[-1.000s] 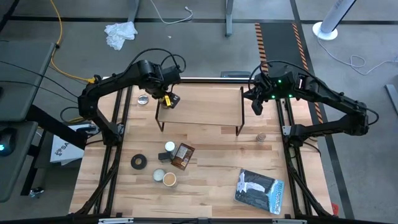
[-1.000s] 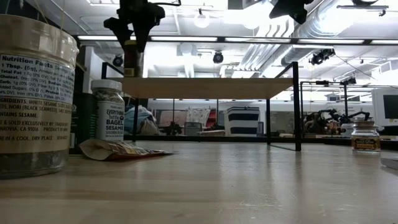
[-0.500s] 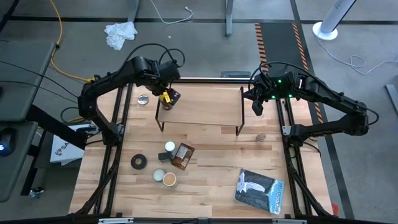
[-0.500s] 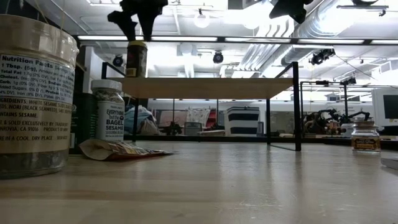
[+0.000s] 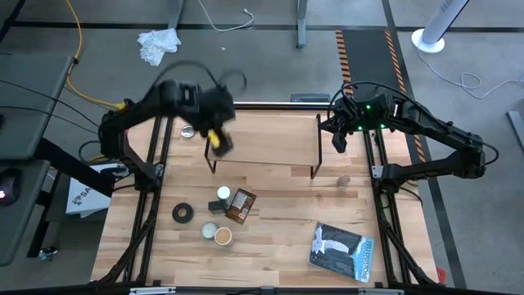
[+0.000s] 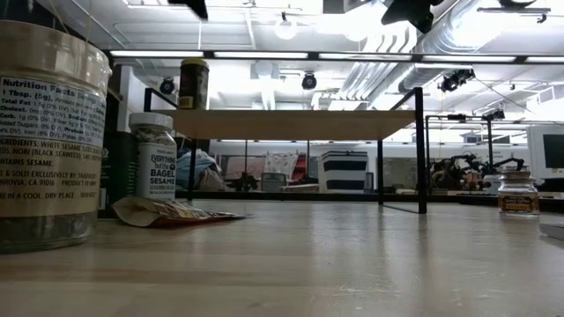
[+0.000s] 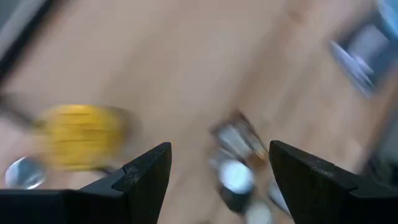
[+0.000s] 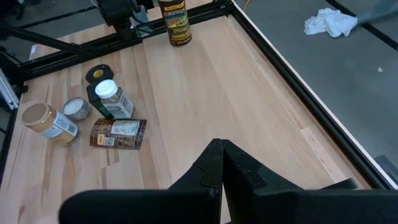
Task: Shelf spices
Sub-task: Put the gold seasoning bottle on the shelf
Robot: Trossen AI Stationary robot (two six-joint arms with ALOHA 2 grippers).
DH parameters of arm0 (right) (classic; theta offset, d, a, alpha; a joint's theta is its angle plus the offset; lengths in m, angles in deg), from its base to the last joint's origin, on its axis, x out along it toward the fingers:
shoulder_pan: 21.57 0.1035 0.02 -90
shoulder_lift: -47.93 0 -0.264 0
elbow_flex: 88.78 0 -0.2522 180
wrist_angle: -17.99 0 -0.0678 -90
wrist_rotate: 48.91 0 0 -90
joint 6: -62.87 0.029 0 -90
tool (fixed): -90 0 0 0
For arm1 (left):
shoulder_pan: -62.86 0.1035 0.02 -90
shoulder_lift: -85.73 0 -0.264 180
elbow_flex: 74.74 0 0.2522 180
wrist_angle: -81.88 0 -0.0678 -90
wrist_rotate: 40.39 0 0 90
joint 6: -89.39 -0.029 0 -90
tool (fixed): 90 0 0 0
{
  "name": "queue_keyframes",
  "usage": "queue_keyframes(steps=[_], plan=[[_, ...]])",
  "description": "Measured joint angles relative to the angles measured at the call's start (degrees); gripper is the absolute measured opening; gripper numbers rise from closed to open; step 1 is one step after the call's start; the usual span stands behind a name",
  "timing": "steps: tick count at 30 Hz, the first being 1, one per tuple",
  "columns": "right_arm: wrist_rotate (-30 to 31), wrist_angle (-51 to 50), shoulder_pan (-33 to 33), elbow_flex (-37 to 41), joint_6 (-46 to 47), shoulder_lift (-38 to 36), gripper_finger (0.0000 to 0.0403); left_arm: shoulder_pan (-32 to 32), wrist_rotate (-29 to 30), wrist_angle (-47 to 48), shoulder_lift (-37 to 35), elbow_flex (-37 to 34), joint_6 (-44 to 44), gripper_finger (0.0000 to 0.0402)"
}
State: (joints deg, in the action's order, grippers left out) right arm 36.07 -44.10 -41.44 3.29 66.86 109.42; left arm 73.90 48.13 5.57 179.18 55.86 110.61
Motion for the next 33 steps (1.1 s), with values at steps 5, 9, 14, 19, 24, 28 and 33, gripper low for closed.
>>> queue_keyframes(steps=[5,9,14,19,24,28,33], plan=[[-0.9,0.1,0.2,0.0,0.1,0.0,0.0,-17.0,3.0,0.0,0.1,-0.2,1.2,0.0267],[-1.5,0.3,1.8,0.0,1.1,0.0,0.0004,-29.1,9.7,0.0,0.4,-2.0,10.8,0.0267],[-1.6,1.3,6.9,0.0,1.5,0.2,0.0052,-39.3,14.6,0.1,0.3,-5.4,21.6,0.0267],[-2.3,4.3,15.9,0.0,-0.1,2.1,0.0144,-43.2,10.9,-0.2,0.3,-11.3,21.9,0.0267],[-1.2,4.3,24.4,0.0,-1.2,6.4,0.0239,-42.8,4.8,-6.8,0.4,-18.5,16.5,0.0267],[3.2,3.9,29.2,0.0,-2.8,10.3,0.0288,-41.3,2.2,-13.8,0.5,-21.8,16.0,0.0267],[7.0,3.6,31.8,0.0,-4.5,13.6,0.0306,-41.0,4.5,-16.9,0.4,-21.8,17.8,0.0267]])
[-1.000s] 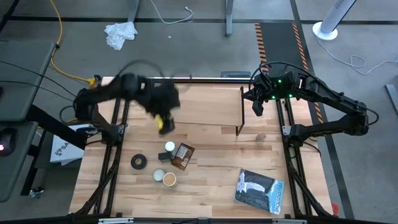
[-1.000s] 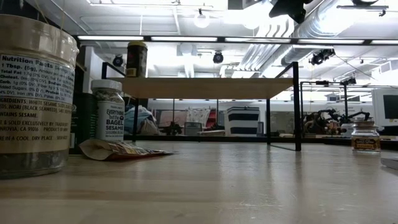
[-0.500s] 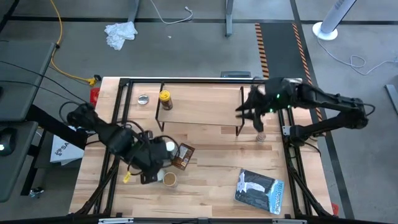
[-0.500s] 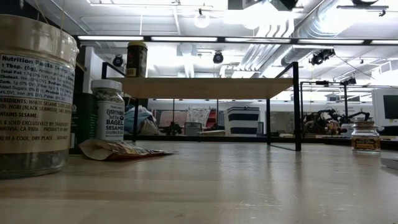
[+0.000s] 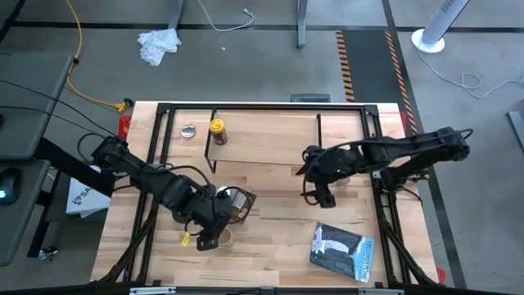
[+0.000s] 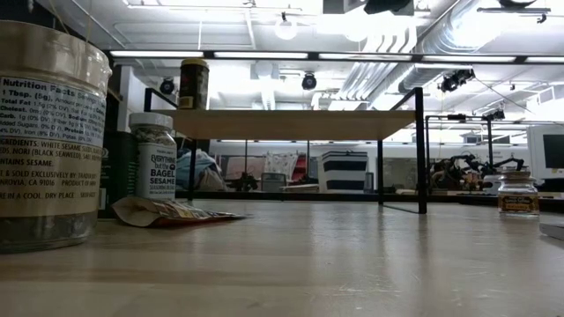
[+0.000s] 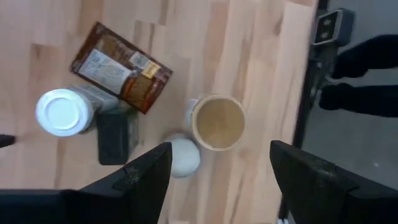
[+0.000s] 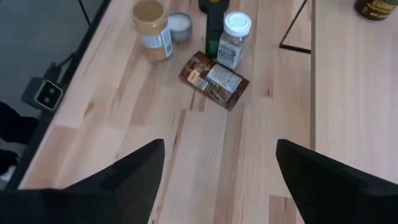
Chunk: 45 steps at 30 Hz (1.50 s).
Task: Shelf spices
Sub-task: Put the gold seasoning bottle on the shelf
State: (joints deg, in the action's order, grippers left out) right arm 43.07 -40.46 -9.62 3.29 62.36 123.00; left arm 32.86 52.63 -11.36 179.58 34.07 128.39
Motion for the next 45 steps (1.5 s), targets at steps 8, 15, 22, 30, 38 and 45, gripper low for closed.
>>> queue_keyframes(steps=[8,15,22,30,38,45], plan=[[1.0,-0.1,0.0,0.0,0.0,0.4,0.0307,-1.0,3.8,0.2,0.0,0.0,7.4,0.0267],[1.1,-0.1,0.0,0.0,0.3,0.4,0.0307,-7.4,3.1,-5.0,3.9,-0.6,6.0,0.0267],[1.7,-0.1,0.0,0.0,0.5,0.4,0.0307,-6.9,4.8,-6.6,13.7,-0.6,0.4,0.0267],[1.6,-0.1,0.0,0.0,1.8,0.4,0.0307,-2.6,-8.3,-6.9,16.8,-0.2,1.9,0.0267],[1.5,-0.1,0.0,0.0,1.6,0.4,0.0307,0.0,-11.8,-7.4,15.0,-0.4,-3.1,0.0267],[1.5,-0.1,0.0,0.0,1.6,0.4,0.0307,1.6,-12.2,-9.7,14.1,1.1,-3.3,0.0267]])
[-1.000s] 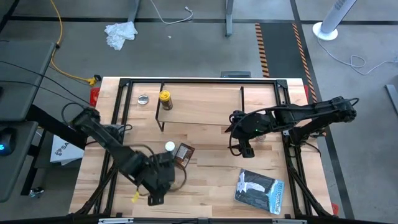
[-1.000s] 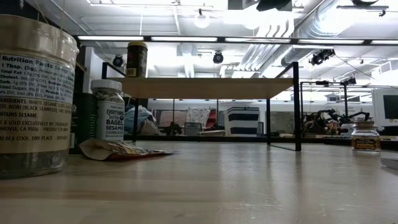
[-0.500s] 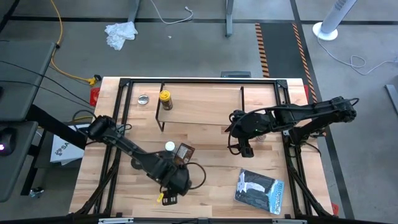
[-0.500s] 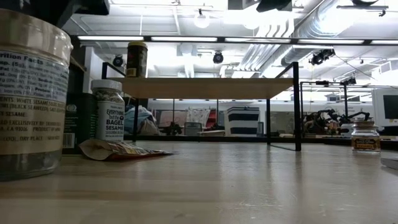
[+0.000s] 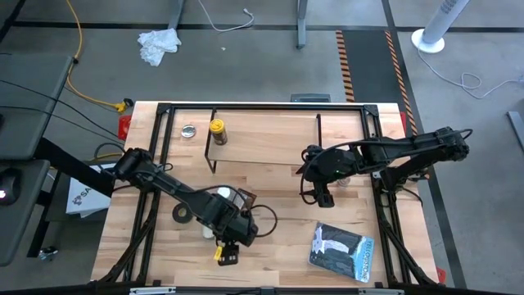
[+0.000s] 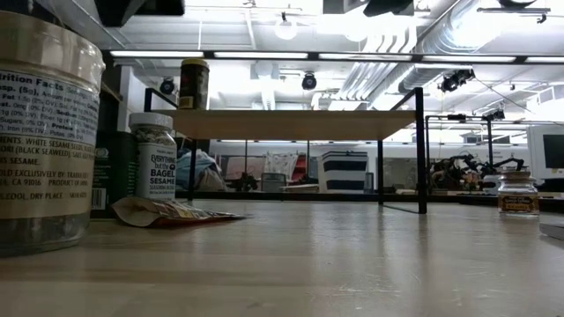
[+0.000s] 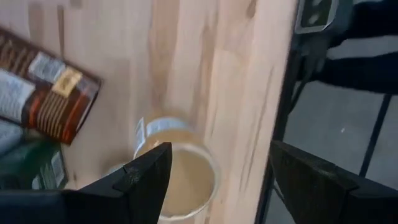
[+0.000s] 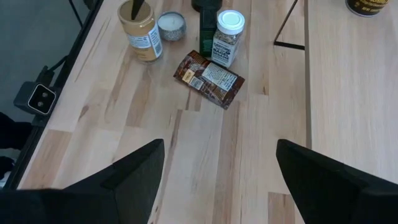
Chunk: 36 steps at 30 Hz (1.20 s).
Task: Shelf spices
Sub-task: Put the gold seasoning bottle on the shelf
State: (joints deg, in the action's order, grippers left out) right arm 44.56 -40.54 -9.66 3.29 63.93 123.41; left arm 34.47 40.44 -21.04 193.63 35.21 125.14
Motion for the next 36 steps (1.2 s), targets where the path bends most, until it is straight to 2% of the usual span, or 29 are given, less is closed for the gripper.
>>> queue_keyframes(steps=[7,15,20,24,26,29,31,34,36], plan=[[0.0,0.0,0.0,0.0,-0.2,0.0,0.0307,-0.6,0.9,2.7,-0.1,1.1,4.4,0.0267],[0.7,0.0,0.0,0.0,-1.5,0.0,0.0307,0.4,1.8,3.6,-0.2,1.2,-2.7,0.0277],[0.9,0.0,0.0,0.0,-1.5,0.0,0.0307,0.3,4.9,5.8,-0.5,1.2,-2.2,0.0341],[0.9,0.0,0.0,0.0,-1.5,0.0,0.0307,-0.6,6.5,7.8,-2.5,0.5,3.9,0.0393],[1.3,0.0,0.0,0.0,-1.5,0.0,0.0307,-2.0,10.2,8.4,-3.5,0.2,7.6,0.0395],[2.8,0.0,0.0,0.0,-1.5,0.0,0.0307,-5.9,21.9,9.0,-4.9,0.2,13.2,0.0392],[3.1,0.0,-0.3,0.0,-1.6,0.0,0.0307,-8.4,26.5,10.0,-4.9,0.3,16.4,0.0392],[3.1,0.0,-0.9,0.0,-1.5,0.0,0.0307,-10.6,27.3,10.1,-4.1,0.2,19.9,0.0391],[3.1,0.0,-1.2,0.0,-1.5,0.0,0.0307,-11.3,25.4,10.2,-4.3,0.2,19.5,0.0391]])
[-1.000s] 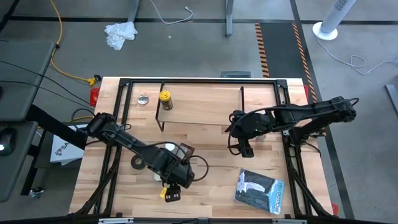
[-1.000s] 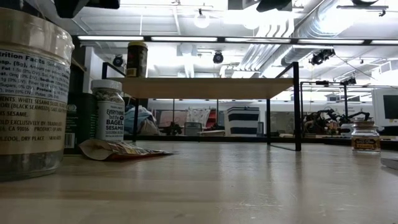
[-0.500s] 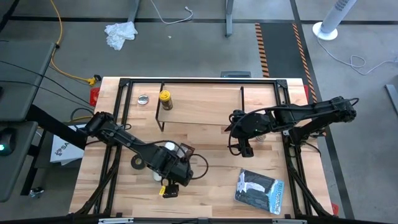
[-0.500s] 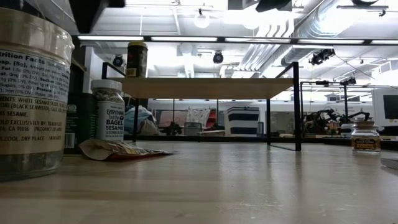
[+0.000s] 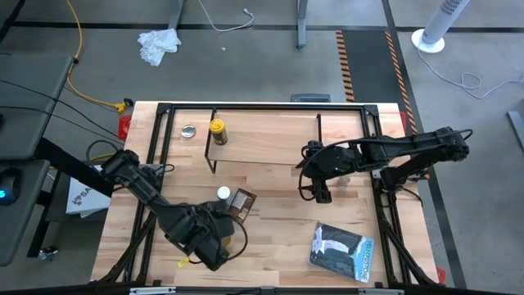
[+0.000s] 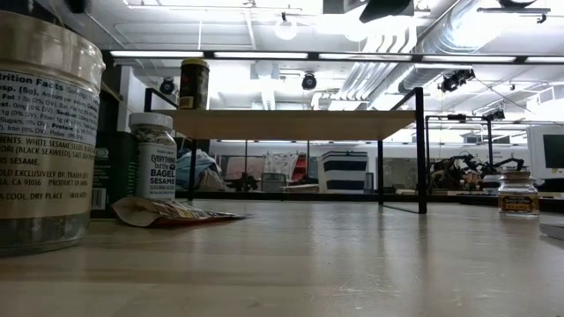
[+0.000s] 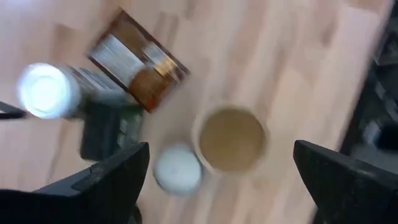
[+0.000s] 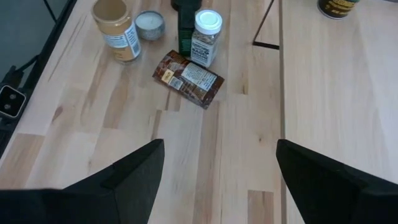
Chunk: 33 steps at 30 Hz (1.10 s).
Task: Shelf spices
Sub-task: Put the gold seasoning bottle on the shelf
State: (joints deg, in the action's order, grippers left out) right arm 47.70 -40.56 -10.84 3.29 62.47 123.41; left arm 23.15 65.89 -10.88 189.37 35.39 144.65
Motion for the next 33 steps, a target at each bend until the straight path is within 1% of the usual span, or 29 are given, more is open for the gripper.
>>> queue_keyframes(steps=[2,4,8,13,15,18,20,24,30,33], plan=[[0.0,0.0,-0.3,0.0,0.0,0.0,0.0307,-0.6,-3.2,0.1,-0.1,0.0,-1.7,0.0391],[0.0,0.0,-0.7,0.0,0.1,0.0,0.0307,-1.2,-3.5,0.4,0.1,0.0,-1.3,0.0391],[0.0,0.0,-1.0,0.0,0.4,0.0,0.0307,-1.2,-6.0,-0.1,0.2,0.0,3.9,0.0391],[0.7,0.5,-1.0,0.0,0.6,0.0,0.0307,-1.2,-8.2,0.1,0.2,0.0,4.3,0.0391],[0.7,0.5,-1.0,0.0,0.9,0.0,0.0307,-1.3,-8.2,0.4,0.2,0.0,3.1,0.0391],[0.7,0.5,-1.0,0.0,2.1,0.0,0.0307,-1.1,-4.9,0.6,0.6,0.0,2.3,0.0391],[0.8,0.5,-1.0,0.0,2.8,0.0,0.0307,-0.7,-3.6,-0.3,0.8,-1.0,-0.9,0.0391],[0.8,0.5,-1.0,0.0,3.0,0.0,0.0307,1.2,-4.8,-2.9,1.1,-4.2,-6.6,0.0391],[0.8,0.5,-1.0,0.0,3.0,0.0,0.0307,3.1,-7.4,-10.3,1.0,-7.3,-11.1,0.0391],[0.8,0.5,-1.0,0.0,3.0,0.0,0.0307,3.3,-8.4,-11.3,1.0,-7.6,-12.4,0.0391]])
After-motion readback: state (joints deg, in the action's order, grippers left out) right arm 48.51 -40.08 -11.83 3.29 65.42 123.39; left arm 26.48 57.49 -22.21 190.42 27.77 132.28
